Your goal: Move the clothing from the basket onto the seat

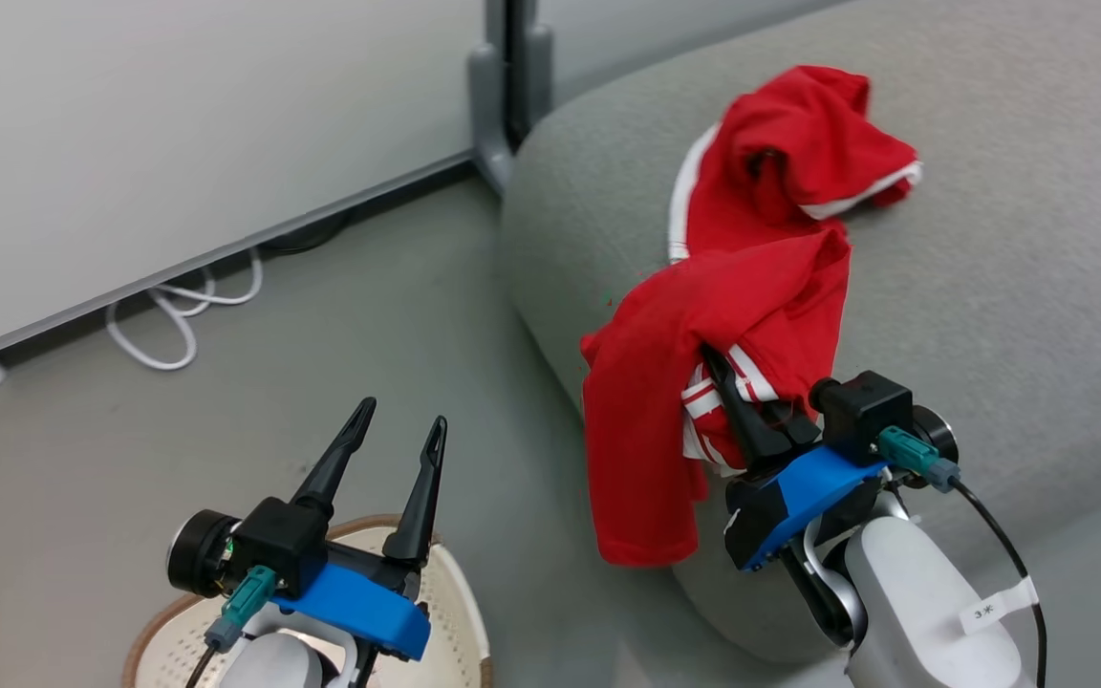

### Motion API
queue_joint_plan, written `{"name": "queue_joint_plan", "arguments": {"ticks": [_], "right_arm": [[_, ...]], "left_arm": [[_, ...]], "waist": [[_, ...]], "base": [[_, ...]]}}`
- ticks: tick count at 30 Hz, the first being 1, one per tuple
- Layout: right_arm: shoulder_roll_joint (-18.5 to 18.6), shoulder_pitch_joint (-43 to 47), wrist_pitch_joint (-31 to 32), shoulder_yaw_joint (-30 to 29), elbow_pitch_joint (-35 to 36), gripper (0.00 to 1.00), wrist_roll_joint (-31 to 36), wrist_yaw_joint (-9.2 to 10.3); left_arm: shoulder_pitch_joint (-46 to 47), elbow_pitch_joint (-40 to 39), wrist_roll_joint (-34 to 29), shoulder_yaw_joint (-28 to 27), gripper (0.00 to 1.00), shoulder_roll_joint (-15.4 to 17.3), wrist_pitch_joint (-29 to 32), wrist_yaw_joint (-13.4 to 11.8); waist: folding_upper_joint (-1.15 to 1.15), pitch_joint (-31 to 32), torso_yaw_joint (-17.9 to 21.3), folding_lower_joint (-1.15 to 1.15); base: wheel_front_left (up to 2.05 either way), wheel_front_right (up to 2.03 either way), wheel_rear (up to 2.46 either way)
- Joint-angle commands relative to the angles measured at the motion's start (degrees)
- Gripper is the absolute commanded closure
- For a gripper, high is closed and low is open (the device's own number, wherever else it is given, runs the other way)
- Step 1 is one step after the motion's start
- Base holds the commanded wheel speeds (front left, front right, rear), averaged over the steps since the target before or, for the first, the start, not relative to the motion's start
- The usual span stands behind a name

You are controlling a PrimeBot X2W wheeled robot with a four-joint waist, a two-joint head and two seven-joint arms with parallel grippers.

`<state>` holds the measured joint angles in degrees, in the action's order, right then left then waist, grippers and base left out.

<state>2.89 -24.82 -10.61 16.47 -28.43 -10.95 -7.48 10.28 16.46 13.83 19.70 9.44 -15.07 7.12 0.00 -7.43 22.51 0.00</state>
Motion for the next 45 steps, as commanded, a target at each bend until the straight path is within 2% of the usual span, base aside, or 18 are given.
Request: {"name": "queue_joint_plan", "arguments": {"ticks": [1, 8, 20, 27, 33, 40, 45], "right_arm": [[-0.01, 0.78, -0.06, -0.06, 0.63, 1.0, -0.14, -0.03], [-0.02, 1.71, -0.42, -0.3, 2.15, 1.0, -1.19, -0.03], [-0.03, 2.86, -0.5, -2.62, 3.32, 1.0, -0.72, -0.03], [-0.02, -1.95, 0.36, -2.99, 3.73, 1.0, -1.61, -0.03], [0.52, -12.3, 2.72, -9.38, 3.78, 1.0, 0.21, -0.02], [8.61, -26.66, 5.65, -18.4, 4.74, 1.0, 4.75, -0.03], [11.33, -34.7, 6.13, -26.68, 3.68, 1.0, 4.34, -0.02]], "left_arm": [[0.77, -0.23, -0.26, -0.02, 0.0, 0.42, -0.16, 0.41], [1.65, -0.36, -0.57, 0.89, 0.0, 1.13, -0.15, 0.46], [3.69, 0.15, 0.8, 3.57, 0.0, 2.89, -0.16, 0.34], [4.44, -1.19, 0.17, 2.72, 0.0, 4.04, -0.16, 0.33], [7.41, -3.76, -0.85, 3.0, 0.0, 6.4, -0.15, 0.34], [11.63, -8.2, -1.63, 2.5, 0.0, 9.26, -0.12, 0.34], [14.9, -11.62, -2.45, 3.29, 0.0, 11.03, 0.97, 0.34]], "waist": [[0.0, -1.53, 3.95, 0.0], [0.0, -3.01, 8.86, 0.0], [0.0, -4.61, 9.16, 0.0], [0.0, -7.64, 8.21, 0.0], [0.0, -14.44, 5.6, 0.0], [0.0, -24.45, 1.78, 0.0], [0.0, -31.27, -0.88, 0.0]], "base": [[0.0, 0.0, 0.0], [0.0, 0.0, 0.0], [0.0, 0.0, 0.0], [0.0, 0.0, 0.0], [0.0, 0.0, 0.0], [0.0, 0.0, 0.0], [0.0, 0.0, 0.0]]}}
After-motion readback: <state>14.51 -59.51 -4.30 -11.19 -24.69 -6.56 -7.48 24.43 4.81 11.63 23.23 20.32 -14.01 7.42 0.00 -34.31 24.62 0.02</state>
